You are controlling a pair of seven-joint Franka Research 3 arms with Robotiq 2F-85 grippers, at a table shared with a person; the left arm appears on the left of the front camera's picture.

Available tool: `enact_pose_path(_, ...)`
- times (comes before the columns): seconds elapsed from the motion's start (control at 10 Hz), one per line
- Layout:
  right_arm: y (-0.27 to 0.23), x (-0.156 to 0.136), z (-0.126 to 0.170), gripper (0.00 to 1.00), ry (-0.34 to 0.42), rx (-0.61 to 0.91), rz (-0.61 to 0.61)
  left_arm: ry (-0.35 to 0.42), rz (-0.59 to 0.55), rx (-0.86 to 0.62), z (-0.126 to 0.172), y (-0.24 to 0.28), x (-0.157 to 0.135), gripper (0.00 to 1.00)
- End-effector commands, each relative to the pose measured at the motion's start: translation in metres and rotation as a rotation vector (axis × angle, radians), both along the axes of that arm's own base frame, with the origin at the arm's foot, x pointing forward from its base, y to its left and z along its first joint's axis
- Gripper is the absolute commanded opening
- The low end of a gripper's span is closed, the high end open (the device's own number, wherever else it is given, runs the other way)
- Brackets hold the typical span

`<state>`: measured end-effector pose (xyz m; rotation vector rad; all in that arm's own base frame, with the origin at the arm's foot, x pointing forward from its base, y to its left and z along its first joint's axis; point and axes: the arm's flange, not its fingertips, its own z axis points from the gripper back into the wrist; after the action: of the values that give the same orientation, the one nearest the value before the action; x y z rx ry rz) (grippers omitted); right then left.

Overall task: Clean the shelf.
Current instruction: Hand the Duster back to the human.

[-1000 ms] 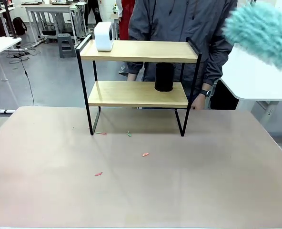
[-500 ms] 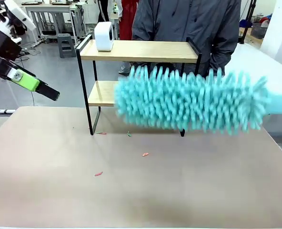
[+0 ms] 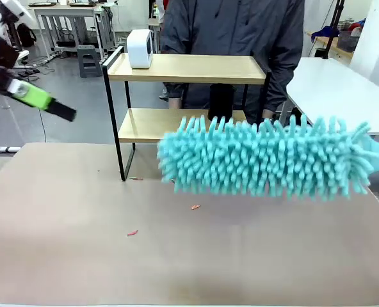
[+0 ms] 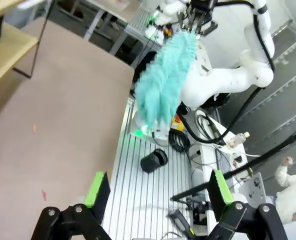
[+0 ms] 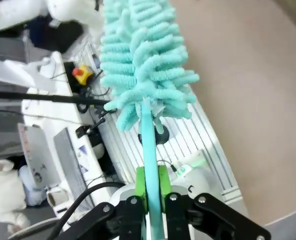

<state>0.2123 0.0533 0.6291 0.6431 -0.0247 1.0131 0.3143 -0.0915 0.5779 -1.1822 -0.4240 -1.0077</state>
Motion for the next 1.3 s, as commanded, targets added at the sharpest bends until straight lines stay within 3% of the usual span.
enact_pose_path(0.0, 0.023, 0.022, 0.002, 0.13, 0.041, -0.06, 0.155, -0.151, -0.041, -0.011, 0.004, -0.058, 0.007, 1.0)
enact_pose_path(0.3, 0.057, 0.044, -0.002, 0.13, 0.069, -0.088, 0.236, -0.216, -0.241, 0.082, 0.002, -0.142, 0.008, 1.0)
enact_pose_path(0.5, 0.072, 0.067, -0.013, 0.13, 0.06, -0.029, 0.181, -0.22, -0.328, 0.099, -0.014, -0.185, -0.004, 1.0)
enact_pose_path(0.8, 0.068, 0.085, -0.024, 0.13, 0.081, 0.054, 0.157, -0.171, -0.398, 0.164, -0.035, -0.202, -0.017, 1.0)
enact_pose_path(1.2, 0.059, 0.082, -0.026, 0.13, 0.093, 0.086, 0.142, -0.149, -0.385, 0.156, -0.047, -0.202, -0.014, 1.0)
